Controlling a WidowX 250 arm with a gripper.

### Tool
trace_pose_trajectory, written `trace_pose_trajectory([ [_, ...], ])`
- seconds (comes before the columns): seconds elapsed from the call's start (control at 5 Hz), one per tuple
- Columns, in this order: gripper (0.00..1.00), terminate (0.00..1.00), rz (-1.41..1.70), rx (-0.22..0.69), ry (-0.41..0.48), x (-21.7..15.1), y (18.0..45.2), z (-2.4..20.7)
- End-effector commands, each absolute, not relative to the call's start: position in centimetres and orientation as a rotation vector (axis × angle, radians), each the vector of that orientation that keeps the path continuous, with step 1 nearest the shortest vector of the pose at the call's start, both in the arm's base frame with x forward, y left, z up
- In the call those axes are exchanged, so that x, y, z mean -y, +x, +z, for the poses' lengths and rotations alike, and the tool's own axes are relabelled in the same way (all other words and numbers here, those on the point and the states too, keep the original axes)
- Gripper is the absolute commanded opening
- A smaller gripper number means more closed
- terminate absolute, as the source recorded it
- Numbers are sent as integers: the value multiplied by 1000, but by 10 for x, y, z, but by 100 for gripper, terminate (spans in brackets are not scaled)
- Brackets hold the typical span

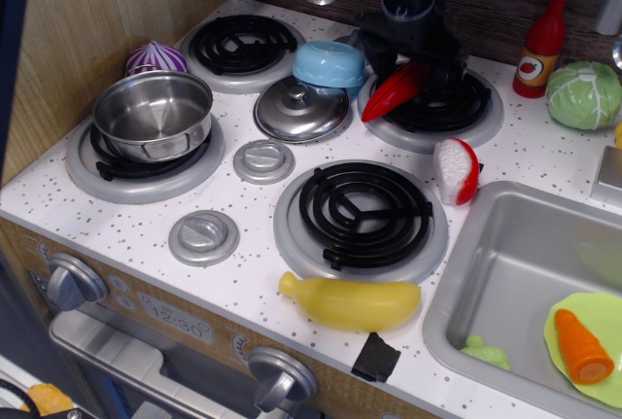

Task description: Put pepper in pan

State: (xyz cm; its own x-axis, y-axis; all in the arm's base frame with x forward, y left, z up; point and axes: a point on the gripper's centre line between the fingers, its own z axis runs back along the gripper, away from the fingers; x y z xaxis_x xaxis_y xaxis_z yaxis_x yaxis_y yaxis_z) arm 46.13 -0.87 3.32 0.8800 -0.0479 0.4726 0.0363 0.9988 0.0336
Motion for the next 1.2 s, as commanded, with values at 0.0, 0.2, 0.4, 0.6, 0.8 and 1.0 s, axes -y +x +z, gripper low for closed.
trace_pose_trajectory([
  [0.0, 100, 0, -36, 539, 39, 6, 462, 44],
  [0.2, 0, 0, -17, 531, 52, 7, 455, 46],
  [0.4, 0, 0, 18, 454, 50, 4, 439, 76],
  [0.6, 0, 0, 50, 383, 143, -6, 412, 108],
  [0.8, 0, 0, 62, 326, 229, -28, 379, 125],
  [1.0, 0, 0, 91, 194, 285, -64, 347, 138],
])
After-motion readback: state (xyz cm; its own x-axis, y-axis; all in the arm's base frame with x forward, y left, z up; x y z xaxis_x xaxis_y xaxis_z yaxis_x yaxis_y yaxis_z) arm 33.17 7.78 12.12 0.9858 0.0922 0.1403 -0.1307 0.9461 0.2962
